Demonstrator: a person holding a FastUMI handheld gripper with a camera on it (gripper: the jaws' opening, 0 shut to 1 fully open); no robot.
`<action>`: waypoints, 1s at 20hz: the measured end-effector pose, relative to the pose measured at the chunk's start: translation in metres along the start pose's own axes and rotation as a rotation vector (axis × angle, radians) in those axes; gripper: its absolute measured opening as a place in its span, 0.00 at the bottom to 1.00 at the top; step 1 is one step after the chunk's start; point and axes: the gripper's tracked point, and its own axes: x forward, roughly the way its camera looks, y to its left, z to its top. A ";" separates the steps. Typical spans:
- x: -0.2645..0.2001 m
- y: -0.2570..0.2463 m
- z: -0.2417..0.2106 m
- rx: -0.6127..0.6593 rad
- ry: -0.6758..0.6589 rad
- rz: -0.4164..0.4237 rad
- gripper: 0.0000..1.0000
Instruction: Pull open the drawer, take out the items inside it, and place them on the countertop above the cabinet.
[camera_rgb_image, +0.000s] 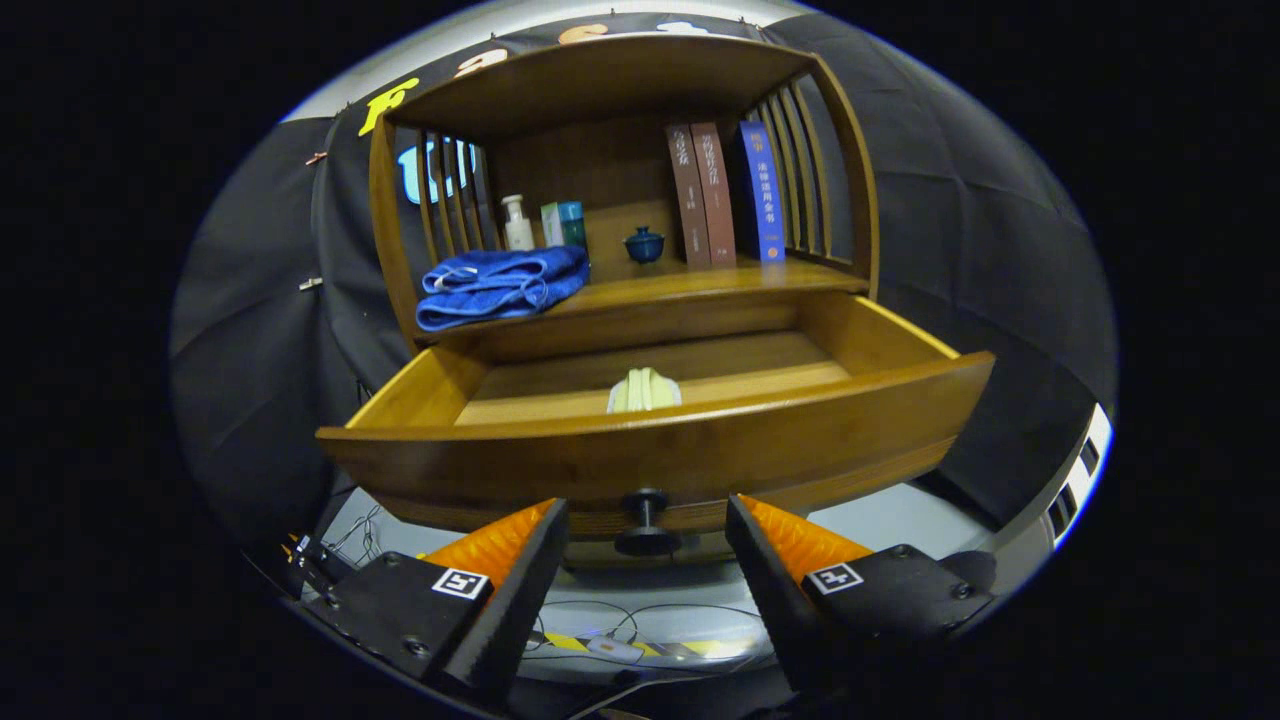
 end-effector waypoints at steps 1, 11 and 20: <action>-0.003 0.002 0.018 -0.001 -0.028 0.006 0.99; 0.093 0.012 0.108 -0.041 0.080 0.019 0.99; 0.168 -0.003 0.057 -0.027 0.462 -0.051 0.99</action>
